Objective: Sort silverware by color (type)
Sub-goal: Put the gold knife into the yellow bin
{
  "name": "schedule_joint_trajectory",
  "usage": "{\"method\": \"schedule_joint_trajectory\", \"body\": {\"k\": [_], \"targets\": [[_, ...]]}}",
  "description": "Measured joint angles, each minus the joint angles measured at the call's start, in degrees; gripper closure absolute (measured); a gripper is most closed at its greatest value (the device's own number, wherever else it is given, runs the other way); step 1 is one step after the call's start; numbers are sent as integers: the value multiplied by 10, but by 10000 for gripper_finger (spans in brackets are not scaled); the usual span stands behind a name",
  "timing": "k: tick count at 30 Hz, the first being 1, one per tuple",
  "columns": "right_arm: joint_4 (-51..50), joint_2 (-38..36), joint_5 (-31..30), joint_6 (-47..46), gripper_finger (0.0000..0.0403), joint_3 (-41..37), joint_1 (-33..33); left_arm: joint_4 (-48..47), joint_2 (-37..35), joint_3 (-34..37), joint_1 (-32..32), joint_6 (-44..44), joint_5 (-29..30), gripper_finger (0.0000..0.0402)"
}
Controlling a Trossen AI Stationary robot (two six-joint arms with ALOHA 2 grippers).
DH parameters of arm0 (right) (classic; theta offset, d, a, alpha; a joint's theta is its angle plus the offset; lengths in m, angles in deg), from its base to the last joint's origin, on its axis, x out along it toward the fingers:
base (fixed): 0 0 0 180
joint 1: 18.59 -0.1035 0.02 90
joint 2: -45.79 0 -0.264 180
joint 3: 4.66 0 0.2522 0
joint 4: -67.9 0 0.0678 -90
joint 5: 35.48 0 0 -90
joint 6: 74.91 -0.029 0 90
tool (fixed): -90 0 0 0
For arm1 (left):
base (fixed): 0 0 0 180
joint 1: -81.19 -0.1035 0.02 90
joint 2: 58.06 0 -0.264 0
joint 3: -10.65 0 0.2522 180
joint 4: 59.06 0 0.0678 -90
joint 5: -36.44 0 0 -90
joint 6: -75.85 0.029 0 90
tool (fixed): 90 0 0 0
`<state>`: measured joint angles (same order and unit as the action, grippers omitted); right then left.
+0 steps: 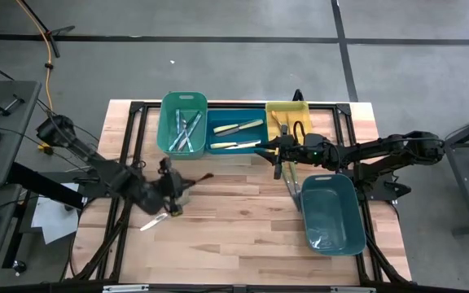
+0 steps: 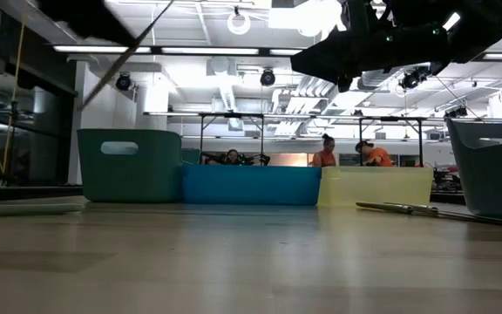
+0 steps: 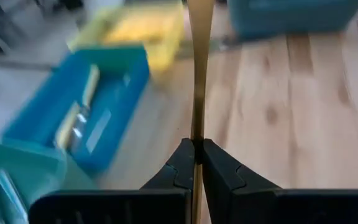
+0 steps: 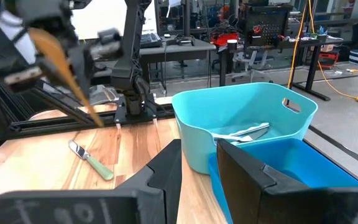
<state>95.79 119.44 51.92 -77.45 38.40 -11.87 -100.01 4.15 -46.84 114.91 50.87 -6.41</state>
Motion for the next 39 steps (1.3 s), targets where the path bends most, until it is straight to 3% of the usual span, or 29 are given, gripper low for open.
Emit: {"method": "schedule_joint_trajectory", "body": {"k": [4, 10, 14, 22, 26, 35, 39], "targets": [[1, 0, 0, 0, 304, 0, 0, 118, -27, 1, -72, 153, -52, 396], [1, 0, 0, 0, 304, 0, 0, 298, -22, 17, -196, 290, -253, 396], [0, 0, 0, 0, 304, 0, 0, 449, -15, 88, -275, 305, -353, 396], [8, 2, 0, -15, 304, 0, 0, 682, -15, 229, -379, 238, -456, 396], [23, 2, 0, -15, 304, 0, 0, 737, -15, 257, -387, 231, -471, 396], [23, 2, 0, -27, 304, 0, 0, 736, -14, 257, -386, 226, -485, 396], [66, 41, 0, -49, 304, 0, -1, 740, -13, 257, -386, 226, -480, 396]]}}
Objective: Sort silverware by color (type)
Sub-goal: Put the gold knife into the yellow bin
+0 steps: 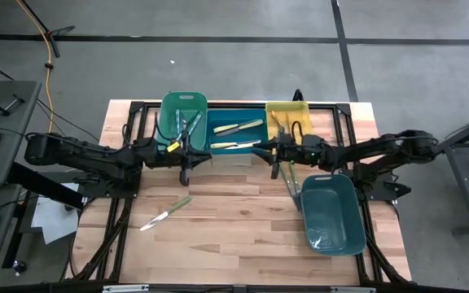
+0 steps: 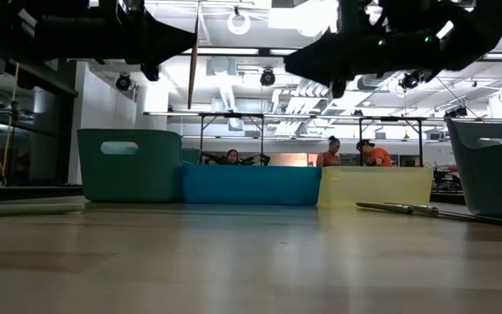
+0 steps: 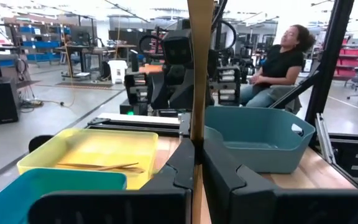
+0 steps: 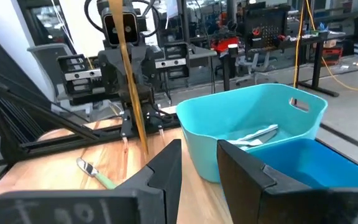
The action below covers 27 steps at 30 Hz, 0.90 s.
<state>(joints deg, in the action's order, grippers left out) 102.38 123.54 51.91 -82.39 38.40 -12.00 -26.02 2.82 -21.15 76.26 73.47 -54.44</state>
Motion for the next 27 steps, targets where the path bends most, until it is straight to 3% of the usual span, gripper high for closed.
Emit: {"method": "schedule_joint_trajectory", "body": {"k": [5, 12, 20, 27], "targets": [[82, 101, 1, 26, 304, 34, 0, 25, 13, 0, 0, 0, 13, 396], [64, 219, 61, 32, 277, 171, -6, 40, 58, 0, 0, 0, 43, 396], [-53, 269, 62, 62, 217, 274, -28, 64, 73, 0, 1, -7, 45, 396], [-70, 274, 59, 63, 204, 294, -30, 66, 73, 0, 2, -20, 42, 396]]}}
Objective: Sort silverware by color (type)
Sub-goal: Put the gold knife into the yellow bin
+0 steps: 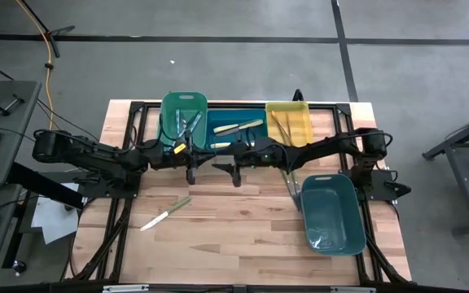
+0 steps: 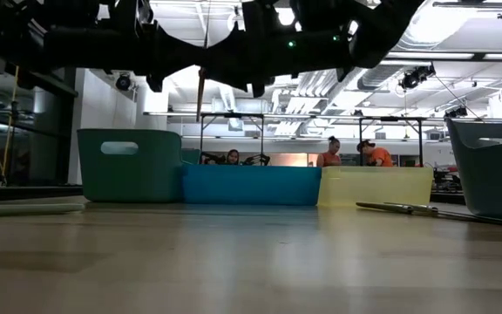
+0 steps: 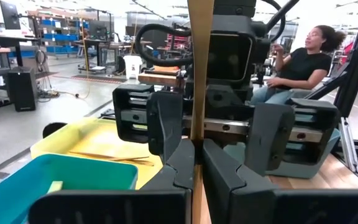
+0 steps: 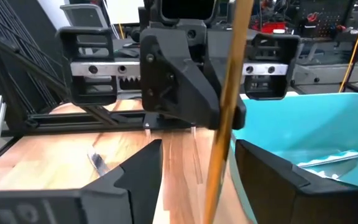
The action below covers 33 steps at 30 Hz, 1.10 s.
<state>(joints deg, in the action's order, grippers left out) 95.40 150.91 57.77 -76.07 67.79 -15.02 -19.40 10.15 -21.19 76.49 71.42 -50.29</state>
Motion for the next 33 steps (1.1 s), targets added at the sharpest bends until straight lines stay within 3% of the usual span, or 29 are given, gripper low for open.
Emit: {"method": "schedule_joint_trajectory", "body": {"k": [9, 13, 19, 26, 33], "targets": [[-3, -1, 0, -3, 231, 0, 0, 4, 0, 0, 3, 0, 0, 396], [-3, -1, 0, -3, 277, 0, 0, 5, 0, 0, 3, 0, 0, 396], [-3, -1, -2, -15, 379, 0, 2, 6, 0, 0, 3, 2, -2, 389], [-3, -2, -1, -19, 364, 0, 2, 22, 0, 0, 3, 1, -2, 363], [-14, -2, 0, -19, 383, 0, 2, 32, 0, 0, 3, 1, -1, 356]]}}
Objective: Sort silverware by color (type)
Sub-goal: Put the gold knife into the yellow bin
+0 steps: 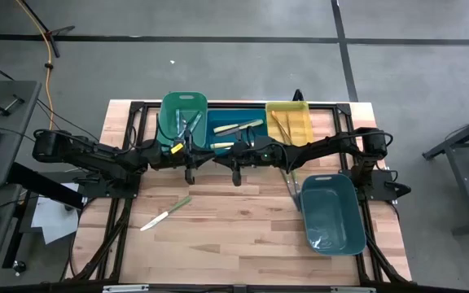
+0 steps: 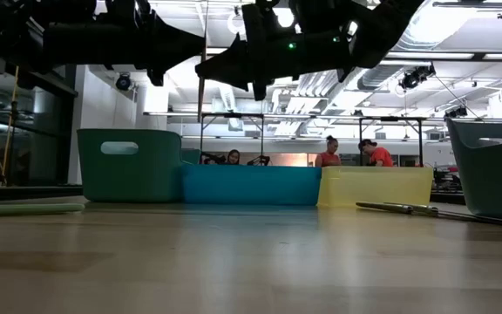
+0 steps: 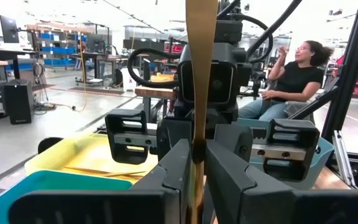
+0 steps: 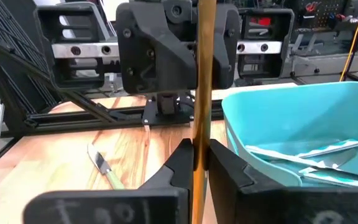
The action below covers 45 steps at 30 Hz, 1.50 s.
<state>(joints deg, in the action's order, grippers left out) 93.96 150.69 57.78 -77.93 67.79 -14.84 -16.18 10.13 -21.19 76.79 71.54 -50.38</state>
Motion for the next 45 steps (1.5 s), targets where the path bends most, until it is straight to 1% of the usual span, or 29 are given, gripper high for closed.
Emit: {"method": "schedule_joint_trajectory", "body": {"k": [17, 23, 26, 28, 32, 34, 38, 40, 45], "targets": [[0, 0, 0, 0, 383, 0, 0, -4, 0, 0, 0, 0, 0, 355], [-10, -8, 0, 3, 383, 0, 3, -40, -10, 0, 0, -1, -10, 353], [-26, -9, 0, 2, 383, 0, 9, -66, -23, 0, 0, -1, -10, 339], [-37, -9, -1, 1, 383, 0, 14, -70, -33, 0, 0, -1, -10, 324], [-61, -16, -2, 1, 383, -5, 23, -124, -61, 0, 0, 3, -1, 285], [-68, -34, -18, 2, 383, -18, 25, -159, -79, 0, 0, 10, 9, 267], [-78, -96, -80, 11, 383, -72, 26, -218, -126, 0, 0, 14, 21, 242], [-78, -143, -116, 16, 383, -112, 26, -247, -153, 0, 0, 15, 21, 238], [-61, -293, -207, 3, 383, -239, 26, -307, -221, 0, 0, 26, 36, 237]]}}
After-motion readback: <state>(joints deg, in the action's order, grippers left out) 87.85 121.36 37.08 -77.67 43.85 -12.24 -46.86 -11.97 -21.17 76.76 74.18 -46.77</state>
